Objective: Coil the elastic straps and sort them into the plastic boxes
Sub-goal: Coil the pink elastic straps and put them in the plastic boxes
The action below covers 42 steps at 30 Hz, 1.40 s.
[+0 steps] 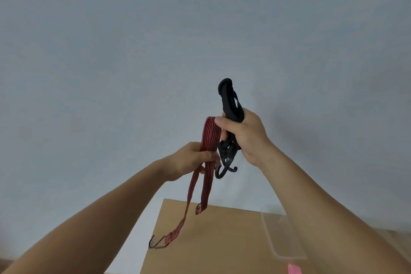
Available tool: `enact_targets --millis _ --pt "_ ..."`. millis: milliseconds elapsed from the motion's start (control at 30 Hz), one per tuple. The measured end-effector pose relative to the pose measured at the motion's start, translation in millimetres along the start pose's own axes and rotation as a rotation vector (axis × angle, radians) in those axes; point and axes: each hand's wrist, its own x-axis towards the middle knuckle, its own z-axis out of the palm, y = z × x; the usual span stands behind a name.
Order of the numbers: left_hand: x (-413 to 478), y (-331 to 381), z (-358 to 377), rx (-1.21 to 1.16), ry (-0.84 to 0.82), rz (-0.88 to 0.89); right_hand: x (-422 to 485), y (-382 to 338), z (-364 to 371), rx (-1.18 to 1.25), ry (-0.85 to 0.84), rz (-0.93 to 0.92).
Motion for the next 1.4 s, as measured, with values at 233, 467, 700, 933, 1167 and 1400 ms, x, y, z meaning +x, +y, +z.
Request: enact_targets --millis 233,467,700,933,1167,1400 --pt "4 17 -8 -0.169 0.210 0.025 -14 20 -7 0.021 0.015 0.101" --pt "14 52 -10 -0.743 0.265 0.110 -37 67 5 0.137 -0.014 0.260" --pt "24 64 -9 -0.936 0.321 0.155 -54 89 20 0.246 -0.220 0.369" --pt "31 34 -28 -0.855 0.646 0.004 -55 91 -8 0.214 -0.187 0.373" --pt "15 -25 -28 -0.035 0.652 -0.379 -34 69 -25 -0.014 -0.179 0.219" --pt "10 -31 -8 0.808 0.454 -0.484 -26 50 -29 -0.074 -0.140 0.144"
